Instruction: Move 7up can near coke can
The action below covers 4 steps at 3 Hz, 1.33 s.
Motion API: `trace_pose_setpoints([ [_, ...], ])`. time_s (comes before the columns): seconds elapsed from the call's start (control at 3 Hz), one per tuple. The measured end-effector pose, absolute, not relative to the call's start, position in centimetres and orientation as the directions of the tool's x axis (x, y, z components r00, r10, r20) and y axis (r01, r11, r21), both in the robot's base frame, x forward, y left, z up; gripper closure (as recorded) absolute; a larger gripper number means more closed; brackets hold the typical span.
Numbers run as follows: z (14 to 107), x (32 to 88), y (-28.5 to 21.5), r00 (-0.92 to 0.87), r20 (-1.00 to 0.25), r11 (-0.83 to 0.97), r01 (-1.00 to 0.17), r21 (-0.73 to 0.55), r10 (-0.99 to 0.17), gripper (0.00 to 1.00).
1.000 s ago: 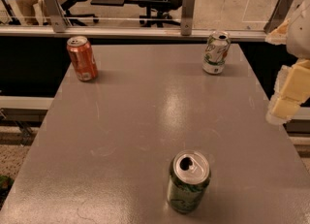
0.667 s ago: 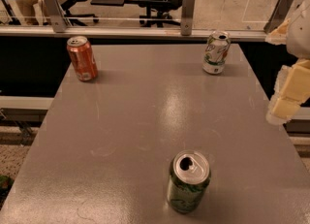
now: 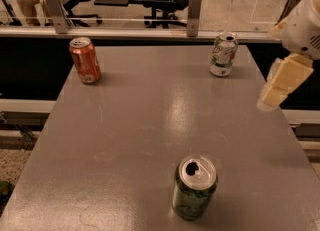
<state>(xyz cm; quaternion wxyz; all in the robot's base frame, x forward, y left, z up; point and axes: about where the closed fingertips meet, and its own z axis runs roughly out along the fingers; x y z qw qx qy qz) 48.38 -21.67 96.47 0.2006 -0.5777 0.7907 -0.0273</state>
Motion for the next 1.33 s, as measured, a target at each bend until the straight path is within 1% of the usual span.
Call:
trace_pose_setpoints([
  [0.67,94.2,55.7,-22.2,-0.331,-0.417,0.463,-0.845,-0.267,-0.846,0.0],
  [1.0,93.4,60.2,-22.1,-0.366,-0.487,0.53,-0.809,-0.256,-0.793,0.0],
  [1.33,92.4,63.1,-22.1,-0.397,-0.516,0.57,-0.789,-0.231,-0.759,0.0],
])
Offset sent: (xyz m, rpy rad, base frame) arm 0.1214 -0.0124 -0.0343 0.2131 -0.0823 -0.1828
